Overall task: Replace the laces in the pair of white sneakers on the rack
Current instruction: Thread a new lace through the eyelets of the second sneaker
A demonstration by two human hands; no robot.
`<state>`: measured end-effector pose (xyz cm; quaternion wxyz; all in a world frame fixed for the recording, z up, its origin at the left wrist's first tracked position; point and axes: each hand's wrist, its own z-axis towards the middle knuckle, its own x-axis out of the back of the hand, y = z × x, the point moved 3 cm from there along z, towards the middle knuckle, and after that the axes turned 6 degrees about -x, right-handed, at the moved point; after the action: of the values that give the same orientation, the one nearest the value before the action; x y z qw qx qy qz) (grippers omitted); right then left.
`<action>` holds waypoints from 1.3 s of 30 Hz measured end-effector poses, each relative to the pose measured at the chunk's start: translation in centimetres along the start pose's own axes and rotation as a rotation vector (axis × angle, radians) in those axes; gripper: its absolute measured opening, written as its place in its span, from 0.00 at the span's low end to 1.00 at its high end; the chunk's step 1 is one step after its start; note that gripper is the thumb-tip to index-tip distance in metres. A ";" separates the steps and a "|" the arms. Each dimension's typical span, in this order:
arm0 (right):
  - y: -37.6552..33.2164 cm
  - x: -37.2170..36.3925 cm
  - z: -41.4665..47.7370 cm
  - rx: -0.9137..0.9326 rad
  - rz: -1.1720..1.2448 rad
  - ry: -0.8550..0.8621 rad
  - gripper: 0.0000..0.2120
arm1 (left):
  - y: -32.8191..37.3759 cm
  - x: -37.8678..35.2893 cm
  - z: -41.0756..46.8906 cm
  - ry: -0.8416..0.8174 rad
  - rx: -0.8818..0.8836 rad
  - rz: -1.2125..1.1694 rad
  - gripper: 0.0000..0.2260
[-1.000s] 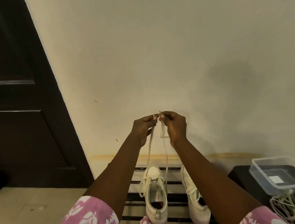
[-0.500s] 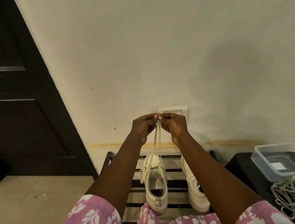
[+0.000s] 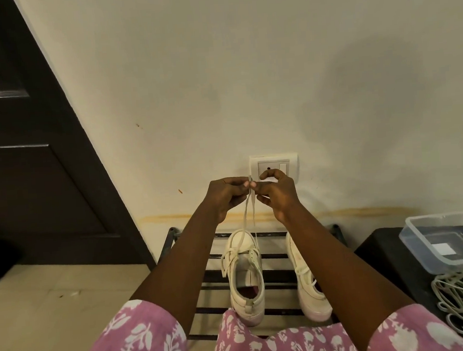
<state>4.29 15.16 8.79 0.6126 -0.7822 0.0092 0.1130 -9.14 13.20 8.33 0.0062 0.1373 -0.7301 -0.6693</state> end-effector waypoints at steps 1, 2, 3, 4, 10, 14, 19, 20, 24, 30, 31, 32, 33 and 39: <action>0.3 0.1 0.1 -0.025 0.030 -0.016 0.12 | -0.1 0.0 0.0 -0.008 0.013 0.007 0.08; 0.6 0.1 0.2 -0.054 0.061 -0.033 0.13 | -0.2 -0.1 0.0 -0.017 0.020 0.019 0.08; 0.9 0.2 0.3 -0.085 0.092 -0.048 0.13 | -0.3 -0.1 0.0 -0.024 0.021 0.037 0.08; 1.2 0.2 0.4 -0.116 0.119 -0.061 0.13 | -0.3 -0.2 0.0 -0.030 0.017 0.059 0.08; 2.3 0.5 0.7 -0.173 0.134 -0.121 0.11 | -0.5 -0.6 0.0 -0.078 -0.018 0.240 0.10; 2.0 0.1 0.8 -0.096 0.124 -0.178 0.13 | -0.3 -0.6 0.0 -0.083 -0.014 0.304 0.10; 1.1 -0.6 0.9 -0.015 0.046 -0.187 0.15 | 0.0 -0.7 0.4 -0.071 -0.004 0.362 0.10; 0.9 -0.8 0.8 0.001 0.039 -0.187 0.15 | 0.1 -0.8 0.5 -0.062 -0.007 0.367 0.10; 0.0 -1.1 1.2 0.040 0.044 -0.098 0.13 | 1.0 -1.0 1.0 -0.038 -0.056 0.391 0.05; -3.3 -1.7 2.6 0.123 -0.056 0.124 0.10 | 0.5 -0.5 1.1 0.019 -0.135 0.347 0.08; -4.2 -1.7 2.8 0.162 -0.026 0.143 0.13 | -0.2 -0.1 1.0 0.044 -0.135 0.386 0.07; -5.3 -1.7 2.9 0.197 0.031 0.149 0.15 | -1.0 0.2 0.7 0.049 -0.130 0.404 0.07; -6.3 -1.8 3.0 0.224 0.105 0.150 0.17 | -1.9 0.7 0.4 0.014 -0.109 0.404 0.07; -10.9 -3.9 2.6 0.338 0.278 0.130 0.13 | -9.3 1.5 -0.5 -0.390 0.097 0.799 0.10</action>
<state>1.72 19.86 19.38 0.7115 -0.6653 0.1751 0.1428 -8.73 11.77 -0.94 0.1202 -0.2842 -0.7439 -0.5928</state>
